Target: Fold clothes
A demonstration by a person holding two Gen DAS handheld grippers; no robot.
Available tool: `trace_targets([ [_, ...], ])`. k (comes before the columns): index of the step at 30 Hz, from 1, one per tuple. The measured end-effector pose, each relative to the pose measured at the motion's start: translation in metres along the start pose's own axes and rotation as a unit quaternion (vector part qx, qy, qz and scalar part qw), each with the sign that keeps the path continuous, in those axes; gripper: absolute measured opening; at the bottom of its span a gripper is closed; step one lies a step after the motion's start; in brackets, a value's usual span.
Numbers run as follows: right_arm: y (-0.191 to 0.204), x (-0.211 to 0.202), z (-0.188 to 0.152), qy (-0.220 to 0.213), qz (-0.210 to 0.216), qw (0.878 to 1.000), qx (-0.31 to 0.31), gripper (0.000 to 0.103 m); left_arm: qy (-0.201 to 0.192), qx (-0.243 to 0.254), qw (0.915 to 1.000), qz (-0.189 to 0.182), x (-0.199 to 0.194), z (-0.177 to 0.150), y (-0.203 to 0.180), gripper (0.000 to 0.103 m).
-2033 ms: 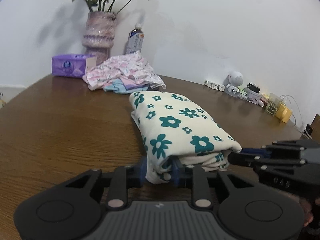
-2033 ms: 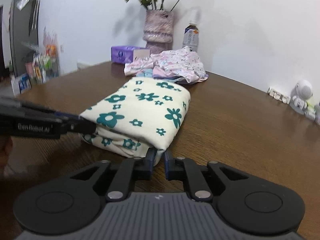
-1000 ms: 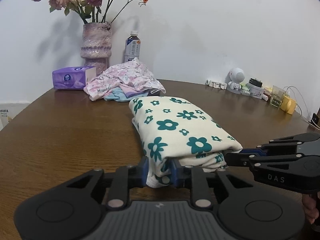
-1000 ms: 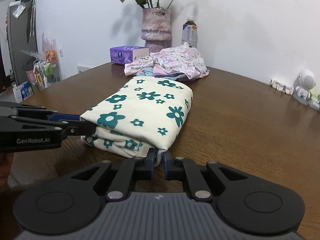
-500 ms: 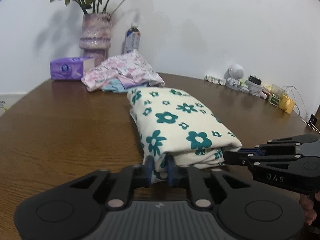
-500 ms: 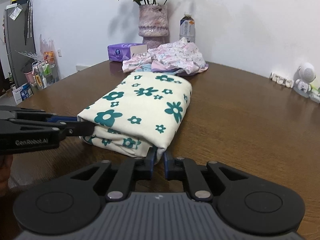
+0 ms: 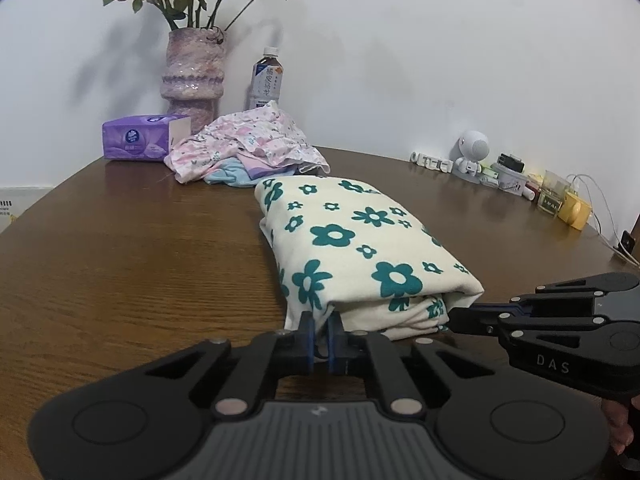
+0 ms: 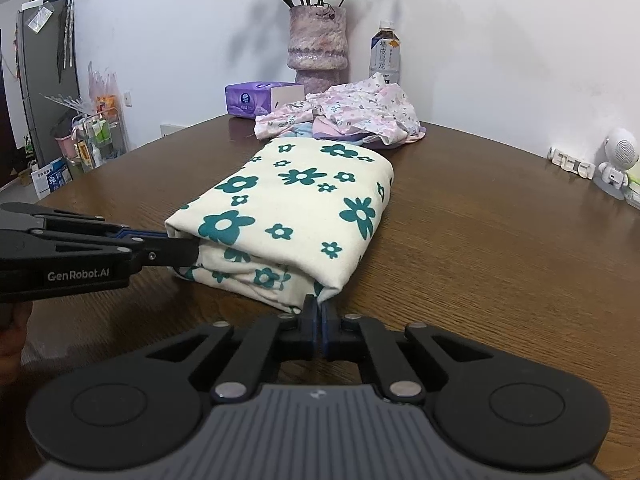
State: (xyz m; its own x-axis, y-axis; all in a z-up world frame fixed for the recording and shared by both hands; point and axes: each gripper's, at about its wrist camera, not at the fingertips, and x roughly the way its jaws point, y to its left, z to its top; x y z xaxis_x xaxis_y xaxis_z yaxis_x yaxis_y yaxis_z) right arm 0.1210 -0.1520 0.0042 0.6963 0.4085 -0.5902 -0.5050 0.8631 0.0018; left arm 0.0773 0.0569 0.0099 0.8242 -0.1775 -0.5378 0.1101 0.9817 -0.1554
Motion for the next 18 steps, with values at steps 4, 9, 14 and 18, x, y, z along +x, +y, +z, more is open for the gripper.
trace_targets([
  [4,0.0,-0.005,-0.001,-0.006,-0.001,1.0,-0.001,0.008,0.002,0.013,0.9998,0.012,-0.003,-0.002,-0.003,0.015],
  [9,-0.003,0.0,-0.001,0.005,-0.001,1.0,0.005,0.01,0.003,0.032,0.9994,0.015,0.001,-0.004,-0.004,0.007],
  [14,0.0,0.001,-0.003,0.013,0.006,1.0,-0.003,0.004,0.009,0.062,0.998,0.012,-0.001,-0.003,-0.007,0.005],
  [18,-0.002,-0.005,-0.001,0.003,-0.002,1.0,-0.005,0.01,-0.003,0.053,0.9986,0.003,-0.008,0.005,-0.004,0.016],
])
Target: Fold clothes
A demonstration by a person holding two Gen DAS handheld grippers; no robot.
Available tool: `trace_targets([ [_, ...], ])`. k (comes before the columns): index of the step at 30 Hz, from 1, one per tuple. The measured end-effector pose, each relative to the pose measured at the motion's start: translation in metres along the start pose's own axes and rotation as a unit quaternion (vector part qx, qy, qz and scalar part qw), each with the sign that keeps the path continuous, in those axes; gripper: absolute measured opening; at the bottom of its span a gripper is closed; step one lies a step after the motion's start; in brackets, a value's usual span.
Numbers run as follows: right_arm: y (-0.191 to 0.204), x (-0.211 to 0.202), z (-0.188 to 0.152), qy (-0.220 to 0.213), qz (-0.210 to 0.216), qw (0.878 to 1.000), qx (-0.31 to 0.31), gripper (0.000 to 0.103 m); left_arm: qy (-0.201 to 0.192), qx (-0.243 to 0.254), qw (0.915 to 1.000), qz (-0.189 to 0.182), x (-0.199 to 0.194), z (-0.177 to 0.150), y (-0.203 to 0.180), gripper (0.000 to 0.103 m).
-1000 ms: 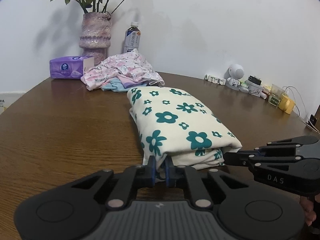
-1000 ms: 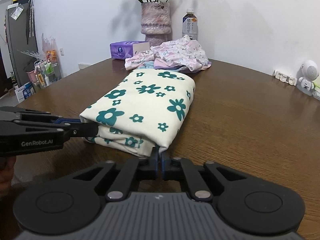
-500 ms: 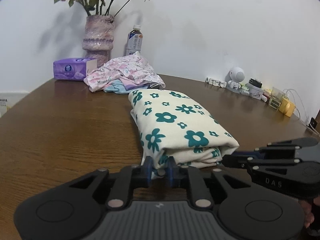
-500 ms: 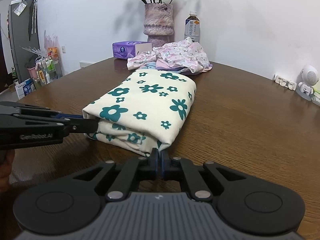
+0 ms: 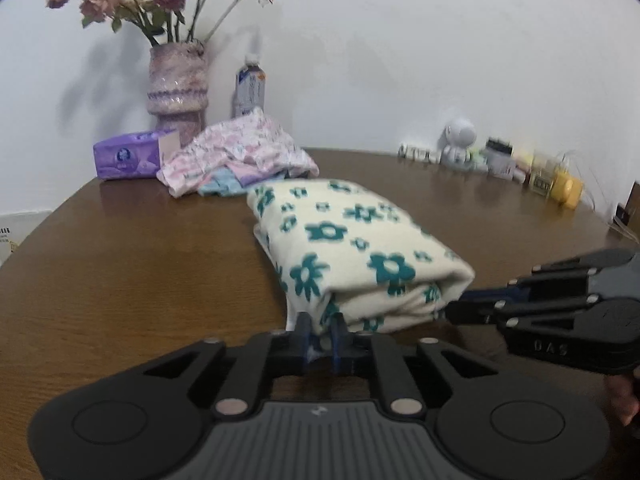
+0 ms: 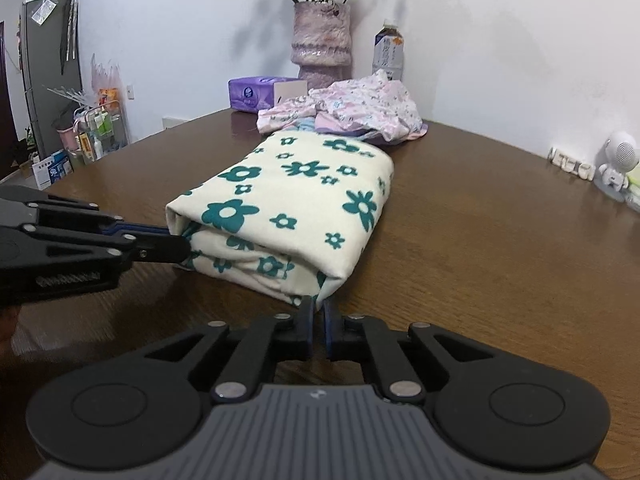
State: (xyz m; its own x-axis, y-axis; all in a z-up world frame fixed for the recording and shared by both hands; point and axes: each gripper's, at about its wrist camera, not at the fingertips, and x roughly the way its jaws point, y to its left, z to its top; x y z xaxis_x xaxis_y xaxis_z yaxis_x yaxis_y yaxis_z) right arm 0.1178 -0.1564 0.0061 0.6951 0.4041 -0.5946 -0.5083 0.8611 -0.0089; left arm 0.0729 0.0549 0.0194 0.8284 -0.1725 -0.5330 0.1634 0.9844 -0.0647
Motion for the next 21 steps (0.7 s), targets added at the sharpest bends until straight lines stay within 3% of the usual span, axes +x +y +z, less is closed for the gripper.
trace_targets([
  [3,-0.004,0.004,0.004,0.0,-0.001,1.0,0.011,0.01,0.004,0.007,1.0,0.001,0.007,0.004,-0.001,0.021],
  [6,-0.005,0.008,0.006,-0.001,-0.001,1.0,0.013,0.009,0.017,0.011,0.9998,-0.002,0.018,0.004,-0.001,0.009],
  [8,-0.005,0.008,0.005,-0.002,-0.002,1.0,0.007,0.003,0.017,0.018,0.9997,0.0,0.019,0.002,-0.002,0.008],
  [12,-0.002,0.006,0.005,-0.003,-0.015,1.0,-0.024,0.002,0.019,0.016,0.9997,-0.005,0.018,0.002,-0.002,0.007],
  [16,0.006,0.002,0.003,-0.01,-0.039,0.996,-0.085,0.002,0.019,-0.017,0.9996,-0.016,0.02,0.001,0.0,0.007],
  [21,0.006,0.0,0.003,-0.009,-0.037,0.994,-0.104,0.002,0.012,-0.061,0.998,-0.014,0.017,-0.001,0.005,0.009],
])
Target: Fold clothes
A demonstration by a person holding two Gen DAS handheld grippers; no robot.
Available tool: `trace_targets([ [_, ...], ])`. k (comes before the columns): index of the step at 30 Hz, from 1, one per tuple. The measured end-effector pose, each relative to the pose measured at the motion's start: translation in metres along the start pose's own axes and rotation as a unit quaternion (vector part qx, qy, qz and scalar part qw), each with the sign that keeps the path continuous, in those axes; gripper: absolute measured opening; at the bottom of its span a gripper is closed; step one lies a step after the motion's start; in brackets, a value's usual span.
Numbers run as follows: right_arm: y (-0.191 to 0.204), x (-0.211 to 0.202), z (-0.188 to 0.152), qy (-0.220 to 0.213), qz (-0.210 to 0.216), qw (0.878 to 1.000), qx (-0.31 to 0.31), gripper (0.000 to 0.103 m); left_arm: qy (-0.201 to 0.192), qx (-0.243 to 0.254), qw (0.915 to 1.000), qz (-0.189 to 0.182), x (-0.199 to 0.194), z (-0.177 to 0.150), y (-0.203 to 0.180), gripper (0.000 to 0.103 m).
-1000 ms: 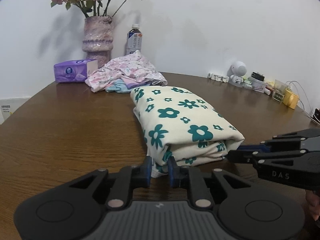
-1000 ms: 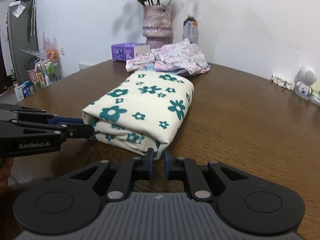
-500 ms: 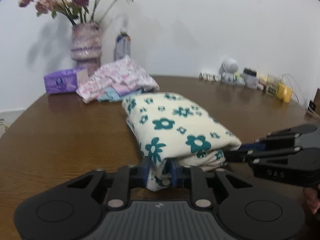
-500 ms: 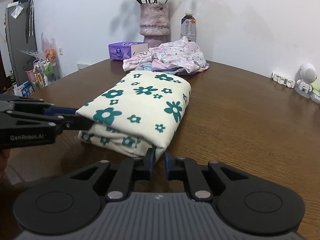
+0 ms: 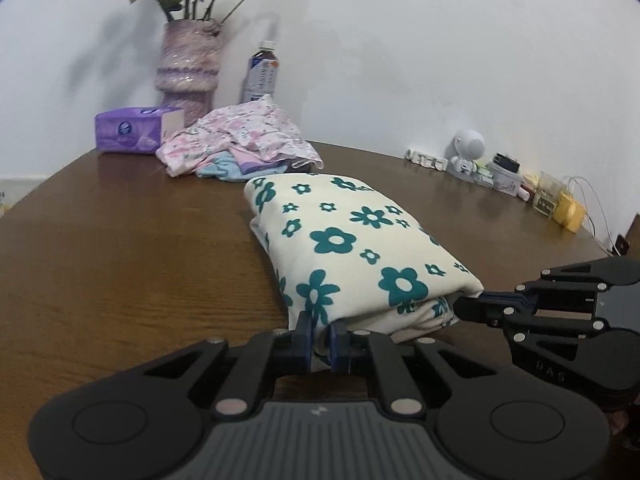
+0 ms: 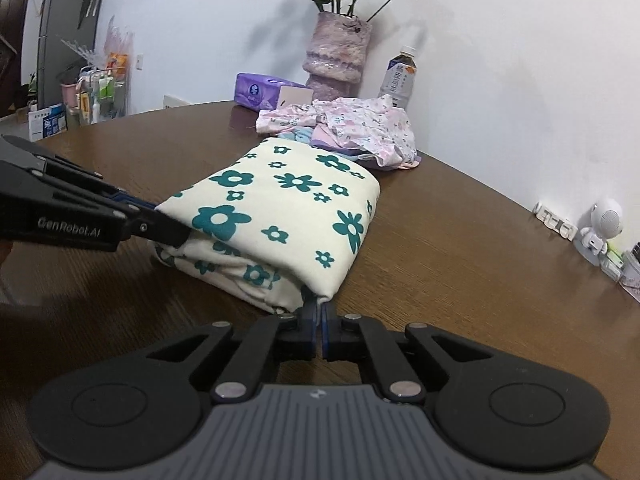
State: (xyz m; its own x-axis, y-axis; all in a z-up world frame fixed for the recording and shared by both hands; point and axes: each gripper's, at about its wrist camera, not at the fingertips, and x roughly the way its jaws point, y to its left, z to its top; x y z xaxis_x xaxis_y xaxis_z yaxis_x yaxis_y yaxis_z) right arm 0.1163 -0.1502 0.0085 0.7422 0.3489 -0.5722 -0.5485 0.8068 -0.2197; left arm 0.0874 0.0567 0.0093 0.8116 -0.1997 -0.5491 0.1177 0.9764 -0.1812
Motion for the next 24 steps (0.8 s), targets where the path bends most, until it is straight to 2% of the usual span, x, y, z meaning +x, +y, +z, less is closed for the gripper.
trace_targets([
  [2,-0.003,0.0,0.0,0.001,0.0,1.0,0.01,0.008,-0.005,0.008,0.9999,0.005,-0.002,0.002,-0.003,0.013],
  [3,-0.006,0.0,0.001,-0.001,0.0,1.0,0.018,0.015,-0.007,0.016,0.9998,0.009,-0.003,0.003,-0.006,0.015],
  [4,-0.007,0.001,0.002,-0.002,0.001,1.0,0.021,0.029,-0.008,0.022,0.9997,0.011,-0.002,0.004,-0.008,0.018],
  [5,-0.008,0.002,0.003,-0.002,0.003,1.0,0.024,0.032,-0.008,0.027,0.9995,0.011,-0.001,0.004,-0.01,0.017],
  [6,-0.009,0.003,0.003,-0.003,0.005,1.0,0.026,0.027,-0.007,0.029,0.9995,0.011,0.001,0.004,-0.011,0.014],
  [7,-0.01,0.004,0.004,-0.004,0.007,1.0,0.029,0.008,-0.005,0.027,0.9996,0.011,0.002,0.003,-0.01,0.007],
  [12,0.002,0.0,0.004,-0.003,0.003,1.0,-0.009,0.005,0.004,0.002,1.0,-0.007,-0.001,0.003,0.003,0.008],
  [13,0.004,-0.002,0.004,-0.001,0.005,1.0,-0.015,0.007,0.006,-0.001,0.9998,-0.018,-0.005,0.004,0.006,0.015],
  [14,0.002,-0.006,0.005,-0.002,0.007,1.0,-0.014,0.008,0.008,-0.004,0.9995,-0.03,-0.01,0.006,0.009,0.027],
  [15,0.0,-0.01,0.005,-0.002,0.009,1.0,-0.012,0.014,0.004,-0.006,0.9991,-0.042,-0.017,0.009,0.011,0.035],
  [16,-0.006,-0.015,0.006,-0.004,0.019,1.0,0.004,0.026,-0.004,-0.007,0.9986,-0.053,-0.024,0.012,0.013,0.047],
  [17,-0.017,-0.019,0.007,-0.004,0.036,0.999,0.035,0.034,-0.014,-0.01,0.9979,-0.063,-0.03,0.016,0.015,0.053],
  [18,-0.031,-0.022,0.01,-0.008,0.058,0.995,0.081,0.042,-0.019,-0.018,0.9973,-0.069,-0.031,0.022,0.017,0.055],
  [20,-0.058,-0.022,0.015,-0.013,0.097,0.981,0.167,0.042,-0.016,-0.041,0.9963,-0.073,-0.026,0.036,0.019,0.055],
  [24,-0.091,0.011,0.025,0.022,0.131,0.954,0.268,0.04,0.055,-0.1,0.991,-0.07,0.01,0.056,0.025,0.048],
])
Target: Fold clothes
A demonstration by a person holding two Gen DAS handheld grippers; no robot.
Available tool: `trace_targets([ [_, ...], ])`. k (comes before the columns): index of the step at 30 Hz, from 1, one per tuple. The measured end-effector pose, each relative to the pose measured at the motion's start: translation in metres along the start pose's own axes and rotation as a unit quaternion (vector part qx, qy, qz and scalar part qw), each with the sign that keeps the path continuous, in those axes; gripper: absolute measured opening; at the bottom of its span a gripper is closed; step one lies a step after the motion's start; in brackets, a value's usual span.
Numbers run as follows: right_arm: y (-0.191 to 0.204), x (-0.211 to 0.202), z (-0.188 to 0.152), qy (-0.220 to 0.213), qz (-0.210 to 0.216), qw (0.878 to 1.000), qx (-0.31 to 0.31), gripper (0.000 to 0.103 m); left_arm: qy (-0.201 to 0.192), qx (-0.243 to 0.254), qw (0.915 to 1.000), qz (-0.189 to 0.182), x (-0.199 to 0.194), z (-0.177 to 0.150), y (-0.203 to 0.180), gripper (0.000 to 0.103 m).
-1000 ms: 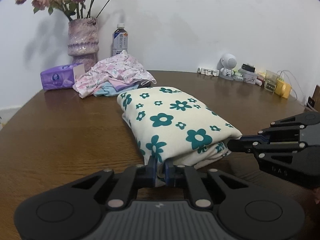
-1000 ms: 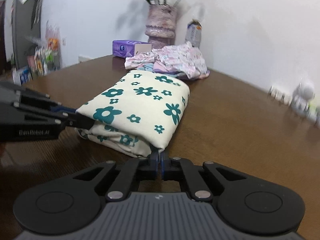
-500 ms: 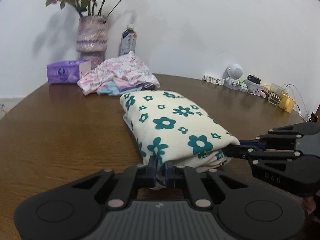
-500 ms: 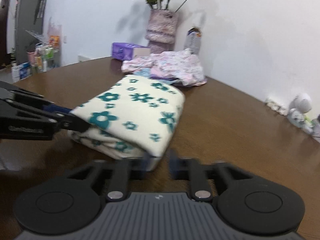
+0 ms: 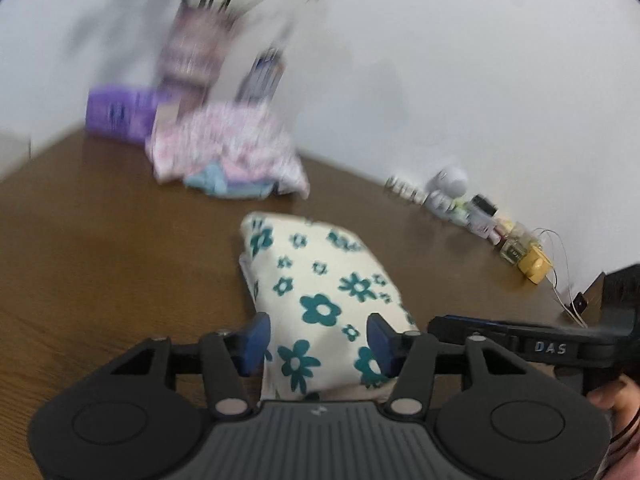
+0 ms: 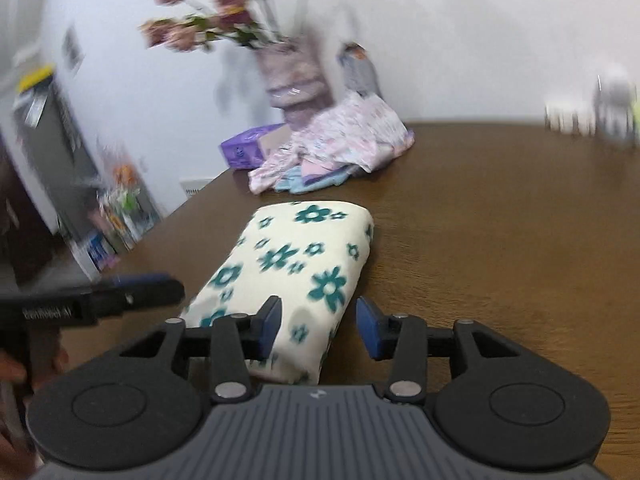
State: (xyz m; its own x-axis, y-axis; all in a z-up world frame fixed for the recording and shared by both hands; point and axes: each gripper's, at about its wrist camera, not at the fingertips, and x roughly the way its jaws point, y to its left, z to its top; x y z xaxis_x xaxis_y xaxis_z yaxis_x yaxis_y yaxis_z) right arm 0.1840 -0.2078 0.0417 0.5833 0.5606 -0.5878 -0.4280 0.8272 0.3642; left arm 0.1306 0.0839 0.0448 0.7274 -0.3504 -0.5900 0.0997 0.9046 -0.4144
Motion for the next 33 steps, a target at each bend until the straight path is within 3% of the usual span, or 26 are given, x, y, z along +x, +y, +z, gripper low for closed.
trace_targets([
  [2,-0.01,0.014,0.001,0.028,0.012,0.999,0.038,0.029,0.021,-0.019,0.9996,-0.002,0.01,0.0,0.007,0.026],
  [4,-0.015,0.021,0.0,0.044,0.025,0.997,0.062,0.01,0.03,-0.031,0.999,-0.011,0.015,0.0,0.013,0.019],
  [7,-0.013,0.02,-0.003,0.043,0.039,0.996,0.061,0.01,0.021,-0.037,0.9988,-0.022,0.01,0.0,0.019,0.02],
  [11,-0.022,0.023,0.003,0.046,0.042,0.994,0.086,0.021,0.02,-0.067,0.9972,-0.024,0.015,0.01,0.027,0.042],
  [12,-0.025,0.027,0.005,0.048,0.039,0.993,0.1,0.028,0.023,-0.072,0.9969,-0.022,0.018,0.013,0.028,0.041],
  [13,-0.027,0.031,0.005,0.052,0.04,0.992,0.111,0.028,0.031,-0.074,0.9966,-0.02,0.023,0.015,0.029,0.034],
  [14,-0.029,0.035,0.006,0.056,0.041,0.99,0.121,0.027,0.035,-0.077,0.9962,-0.023,0.026,0.016,0.031,0.021],
  [15,-0.028,0.036,0.006,0.057,0.044,0.99,0.12,0.013,0.036,-0.079,0.9959,-0.027,0.026,0.017,0.032,0.021],
  [18,-0.027,0.034,0.007,0.058,0.053,0.99,0.117,0.012,0.037,-0.085,0.9948,-0.041,0.026,0.02,0.036,0.022],
  [19,-0.028,0.032,0.009,0.056,0.054,0.99,0.119,0.015,0.034,-0.087,0.9948,-0.041,0.026,0.022,0.036,0.027],
  [20,-0.03,0.032,0.011,0.054,0.052,0.989,0.127,0.016,0.028,-0.088,0.995,-0.037,0.026,0.026,0.036,0.038],
  [22,-0.033,0.038,0.016,0.048,0.047,0.988,0.142,0.017,0.025,-0.089,0.9952,-0.031,0.031,0.031,0.036,0.043],
  [25,-0.029,0.047,0.017,0.05,0.041,0.988,0.137,0.013,0.039,-0.089,0.9945,-0.04,0.042,0.032,0.039,0.019],
  [26,-0.025,0.047,0.017,0.05,0.037,0.99,0.125,0.013,0.043,-0.092,0.9938,-0.044,0.044,0.031,0.041,0.019],
  [28,-0.022,0.042,0.019,0.048,0.033,0.992,0.109,0.013,0.04,-0.108,0.9919,-0.054,0.042,0.032,0.049,0.021],
  [31,-0.028,0.039,0.027,0.034,0.034,0.991,0.124,0.02,0.033,-0.127,0.9901,-0.05,0.045,0.037,0.058,0.051],
  [33,-0.03,0.047,0.032,0.038,0.027,0.99,0.131,0.02,0.037,-0.127,0.9899,-0.05,0.051,0.037,0.06,0.049],
])
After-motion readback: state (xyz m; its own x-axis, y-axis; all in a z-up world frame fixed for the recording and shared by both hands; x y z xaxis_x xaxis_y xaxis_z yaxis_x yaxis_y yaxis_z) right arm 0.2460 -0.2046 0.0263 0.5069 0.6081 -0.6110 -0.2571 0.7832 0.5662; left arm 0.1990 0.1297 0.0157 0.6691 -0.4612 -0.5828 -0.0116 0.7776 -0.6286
